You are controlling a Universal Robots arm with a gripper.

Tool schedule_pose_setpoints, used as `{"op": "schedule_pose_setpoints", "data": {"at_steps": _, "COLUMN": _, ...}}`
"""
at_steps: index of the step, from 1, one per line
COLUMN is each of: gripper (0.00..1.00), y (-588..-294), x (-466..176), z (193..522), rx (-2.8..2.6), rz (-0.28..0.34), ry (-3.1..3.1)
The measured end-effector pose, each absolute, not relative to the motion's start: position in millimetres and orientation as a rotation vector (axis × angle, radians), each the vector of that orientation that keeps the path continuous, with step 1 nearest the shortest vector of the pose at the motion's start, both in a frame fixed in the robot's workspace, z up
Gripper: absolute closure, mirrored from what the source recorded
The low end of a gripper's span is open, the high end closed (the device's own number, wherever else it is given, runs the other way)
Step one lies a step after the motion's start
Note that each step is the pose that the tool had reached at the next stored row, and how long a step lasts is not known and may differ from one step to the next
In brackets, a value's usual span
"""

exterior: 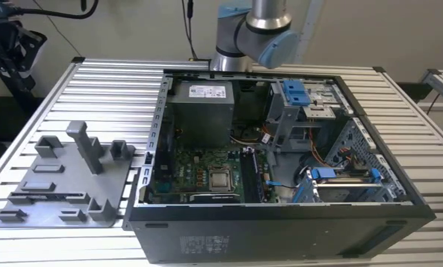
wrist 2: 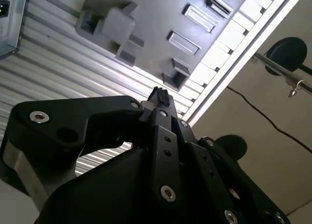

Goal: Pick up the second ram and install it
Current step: 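Reach for the second ram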

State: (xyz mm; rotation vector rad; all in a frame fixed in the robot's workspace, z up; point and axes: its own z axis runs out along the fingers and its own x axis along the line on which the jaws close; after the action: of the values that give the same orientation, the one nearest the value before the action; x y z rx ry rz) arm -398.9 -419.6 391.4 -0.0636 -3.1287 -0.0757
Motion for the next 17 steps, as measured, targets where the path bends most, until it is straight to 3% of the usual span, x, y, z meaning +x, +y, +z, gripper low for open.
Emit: {"op": "schedule_pose_setpoints", "data": {"at_steps": 17, "gripper": 0.89, "y": -471.1, "x": -400.0, "z": 390.6, "rx": -0.064, "rz": -0.076, "ry": -3.129}}
